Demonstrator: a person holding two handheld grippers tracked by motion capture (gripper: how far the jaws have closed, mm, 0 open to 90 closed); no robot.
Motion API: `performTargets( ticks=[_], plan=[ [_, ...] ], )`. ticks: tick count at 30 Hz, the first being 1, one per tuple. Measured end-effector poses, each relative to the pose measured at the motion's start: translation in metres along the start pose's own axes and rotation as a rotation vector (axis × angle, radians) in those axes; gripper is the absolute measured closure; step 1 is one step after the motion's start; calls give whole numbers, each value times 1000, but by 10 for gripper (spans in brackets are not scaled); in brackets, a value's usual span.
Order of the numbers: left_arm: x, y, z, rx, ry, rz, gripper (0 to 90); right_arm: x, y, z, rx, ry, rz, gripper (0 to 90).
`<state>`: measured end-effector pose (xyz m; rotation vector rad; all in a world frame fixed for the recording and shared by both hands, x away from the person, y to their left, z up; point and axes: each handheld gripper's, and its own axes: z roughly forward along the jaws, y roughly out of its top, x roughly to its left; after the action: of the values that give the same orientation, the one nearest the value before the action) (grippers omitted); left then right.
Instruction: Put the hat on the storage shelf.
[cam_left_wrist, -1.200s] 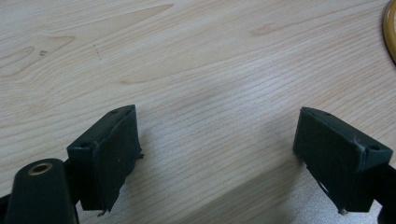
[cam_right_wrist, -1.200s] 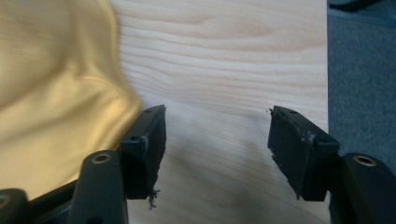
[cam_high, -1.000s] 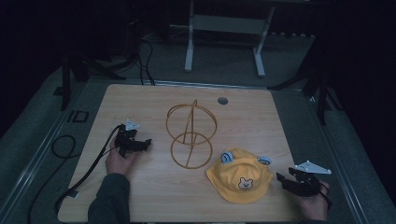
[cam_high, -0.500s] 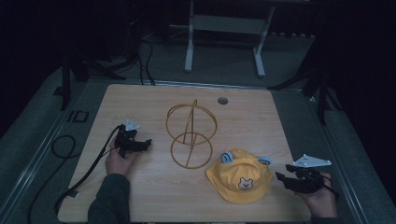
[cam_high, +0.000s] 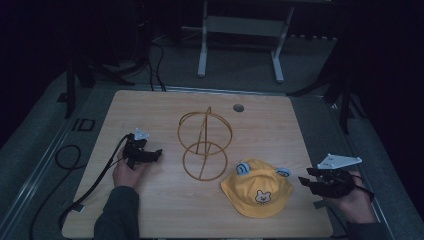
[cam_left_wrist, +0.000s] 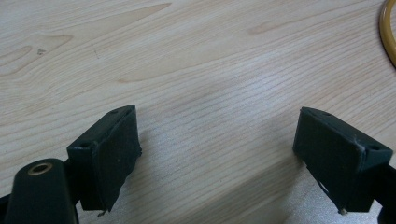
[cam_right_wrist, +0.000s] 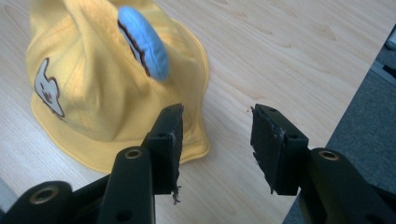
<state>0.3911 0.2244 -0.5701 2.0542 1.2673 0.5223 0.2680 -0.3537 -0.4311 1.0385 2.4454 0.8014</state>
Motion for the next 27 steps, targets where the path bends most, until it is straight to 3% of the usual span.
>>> performTargets(
  ticks=[13,27],
  plan=[
    [0,0,0,0,0,0,143,2,28,-10,13,21,-91,537],
    [0,0,0,0,0,0,143,16,57,-6,70,75,-201,511]
  ],
)
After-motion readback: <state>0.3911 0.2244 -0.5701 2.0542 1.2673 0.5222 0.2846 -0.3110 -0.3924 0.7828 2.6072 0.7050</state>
